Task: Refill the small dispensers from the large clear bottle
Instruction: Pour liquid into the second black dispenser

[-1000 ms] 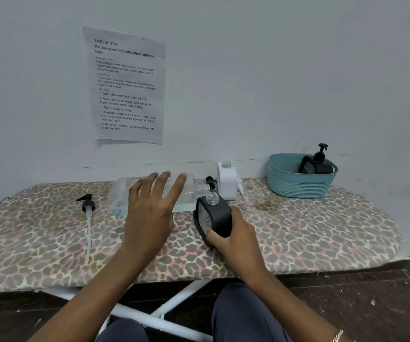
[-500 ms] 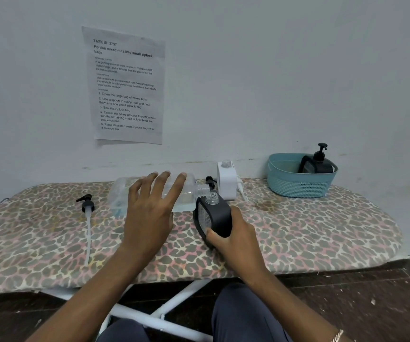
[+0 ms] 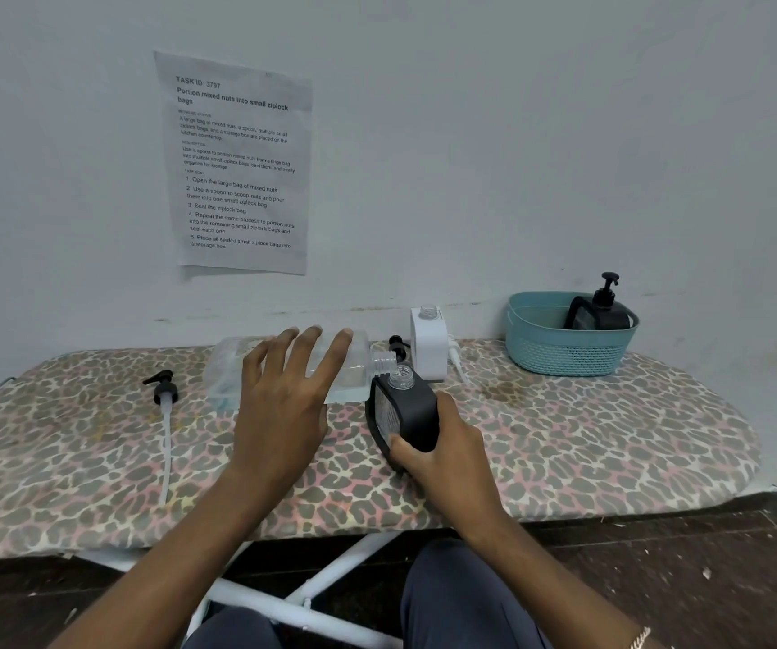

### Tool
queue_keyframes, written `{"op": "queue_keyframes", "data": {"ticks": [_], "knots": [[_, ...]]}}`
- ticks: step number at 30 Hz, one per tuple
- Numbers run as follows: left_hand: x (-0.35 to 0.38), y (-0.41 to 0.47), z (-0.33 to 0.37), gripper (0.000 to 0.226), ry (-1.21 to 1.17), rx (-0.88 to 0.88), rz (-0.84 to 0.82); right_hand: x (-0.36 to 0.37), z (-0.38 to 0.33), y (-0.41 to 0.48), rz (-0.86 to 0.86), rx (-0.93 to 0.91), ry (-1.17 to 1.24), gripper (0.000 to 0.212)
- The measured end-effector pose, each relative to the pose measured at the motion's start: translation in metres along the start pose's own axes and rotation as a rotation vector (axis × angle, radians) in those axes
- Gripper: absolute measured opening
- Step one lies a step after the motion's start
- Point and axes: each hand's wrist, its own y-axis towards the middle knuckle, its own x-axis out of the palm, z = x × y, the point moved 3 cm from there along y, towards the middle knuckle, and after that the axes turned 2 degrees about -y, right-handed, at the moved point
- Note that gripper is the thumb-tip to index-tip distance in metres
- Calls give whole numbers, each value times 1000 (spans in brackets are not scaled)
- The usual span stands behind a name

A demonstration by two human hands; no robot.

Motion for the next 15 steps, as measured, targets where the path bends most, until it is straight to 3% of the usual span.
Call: {"op": "queue_keyframes", "data": {"ticks": [15], "knots": [[0,-1,0,98,-4,-7,-1,0,2,0,6,-1,-8,40]]}}
